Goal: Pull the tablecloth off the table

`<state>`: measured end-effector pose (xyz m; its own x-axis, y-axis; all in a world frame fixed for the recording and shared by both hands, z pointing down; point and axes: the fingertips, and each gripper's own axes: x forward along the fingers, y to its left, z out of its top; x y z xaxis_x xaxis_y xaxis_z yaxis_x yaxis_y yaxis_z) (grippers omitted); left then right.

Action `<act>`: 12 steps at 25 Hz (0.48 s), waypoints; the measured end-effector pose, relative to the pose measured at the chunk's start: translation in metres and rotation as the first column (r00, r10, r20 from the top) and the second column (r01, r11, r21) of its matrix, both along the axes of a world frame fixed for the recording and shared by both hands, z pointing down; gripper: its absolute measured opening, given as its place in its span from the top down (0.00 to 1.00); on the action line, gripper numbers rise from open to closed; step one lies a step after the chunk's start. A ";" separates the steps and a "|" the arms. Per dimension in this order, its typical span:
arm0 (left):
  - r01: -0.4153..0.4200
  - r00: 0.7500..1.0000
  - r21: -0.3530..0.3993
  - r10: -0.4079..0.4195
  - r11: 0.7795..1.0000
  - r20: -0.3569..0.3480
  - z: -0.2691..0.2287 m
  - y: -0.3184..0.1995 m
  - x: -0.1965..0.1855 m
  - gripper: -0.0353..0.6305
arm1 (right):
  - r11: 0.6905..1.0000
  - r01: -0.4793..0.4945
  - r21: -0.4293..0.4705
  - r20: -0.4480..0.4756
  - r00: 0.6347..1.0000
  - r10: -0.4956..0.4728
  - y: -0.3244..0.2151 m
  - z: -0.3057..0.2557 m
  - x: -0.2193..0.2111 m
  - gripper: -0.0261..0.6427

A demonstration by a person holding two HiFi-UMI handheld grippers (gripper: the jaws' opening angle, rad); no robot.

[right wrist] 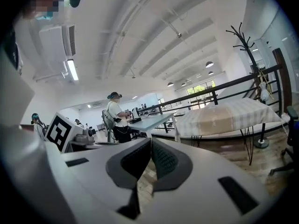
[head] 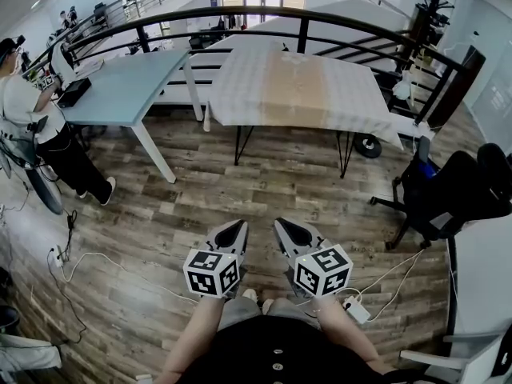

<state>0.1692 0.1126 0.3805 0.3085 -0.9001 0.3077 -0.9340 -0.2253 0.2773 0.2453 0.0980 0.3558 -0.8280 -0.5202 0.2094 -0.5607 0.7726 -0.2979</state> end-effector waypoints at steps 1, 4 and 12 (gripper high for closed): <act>0.003 1.000 0.002 -0.003 1.000 -0.001 0.001 0.001 0.002 0.92 | 1.000 0.003 -0.007 0.004 1.000 -0.003 0.001 0.002 0.003 0.92; 0.018 1.000 0.004 -0.018 1.000 -0.007 0.005 0.004 0.008 0.92 | 0.999 0.011 -0.039 0.021 1.000 -0.011 0.006 0.010 0.011 0.92; 0.030 1.000 -0.007 -0.030 1.000 -0.006 0.013 -0.018 0.004 0.92 | 0.999 0.006 -0.053 0.022 1.000 -0.004 -0.022 0.022 0.009 0.92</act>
